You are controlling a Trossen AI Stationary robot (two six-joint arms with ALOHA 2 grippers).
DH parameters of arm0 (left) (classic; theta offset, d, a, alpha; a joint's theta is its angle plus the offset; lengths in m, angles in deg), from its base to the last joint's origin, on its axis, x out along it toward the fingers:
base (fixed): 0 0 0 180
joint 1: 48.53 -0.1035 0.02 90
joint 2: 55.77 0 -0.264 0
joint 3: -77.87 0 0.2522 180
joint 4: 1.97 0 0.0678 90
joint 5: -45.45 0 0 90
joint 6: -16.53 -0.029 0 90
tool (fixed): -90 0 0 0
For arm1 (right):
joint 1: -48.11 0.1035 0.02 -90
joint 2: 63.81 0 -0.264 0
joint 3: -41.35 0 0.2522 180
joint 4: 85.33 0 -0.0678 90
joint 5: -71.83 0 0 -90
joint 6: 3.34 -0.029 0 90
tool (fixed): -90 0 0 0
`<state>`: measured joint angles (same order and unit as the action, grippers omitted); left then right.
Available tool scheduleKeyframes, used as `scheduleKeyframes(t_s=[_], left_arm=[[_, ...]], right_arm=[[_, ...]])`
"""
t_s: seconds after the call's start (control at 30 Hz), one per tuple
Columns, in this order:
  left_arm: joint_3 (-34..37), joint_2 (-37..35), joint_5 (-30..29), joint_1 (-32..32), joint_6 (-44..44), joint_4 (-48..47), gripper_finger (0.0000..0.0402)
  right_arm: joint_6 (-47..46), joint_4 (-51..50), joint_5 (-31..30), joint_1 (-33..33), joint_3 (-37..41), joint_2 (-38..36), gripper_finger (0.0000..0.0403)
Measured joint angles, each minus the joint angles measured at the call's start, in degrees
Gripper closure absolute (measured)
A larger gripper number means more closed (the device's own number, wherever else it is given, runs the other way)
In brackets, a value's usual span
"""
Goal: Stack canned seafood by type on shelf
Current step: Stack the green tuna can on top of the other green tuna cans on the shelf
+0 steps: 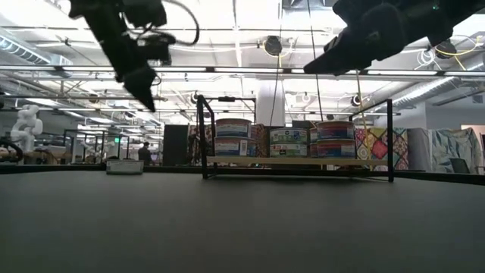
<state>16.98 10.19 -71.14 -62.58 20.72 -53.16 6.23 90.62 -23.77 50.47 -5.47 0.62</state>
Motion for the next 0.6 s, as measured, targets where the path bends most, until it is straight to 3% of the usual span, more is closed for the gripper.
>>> scheduleKeyframes(t_s=[0.37, 0.6], left_arm=[[4.93, 6.35, 2.51, -17.07, -4.11, 1.54, 0.0375], [4.95, 11.96, 3.6, -18.93, -5.42, 1.53, 0.0341]], right_arm=[[-4.03, 3.03, -0.01, 0.7, 1.16, -0.02, 0.0403], [-4.62, 5.51, -0.22, 0.45, 4.81, -0.01, 0.0403]])
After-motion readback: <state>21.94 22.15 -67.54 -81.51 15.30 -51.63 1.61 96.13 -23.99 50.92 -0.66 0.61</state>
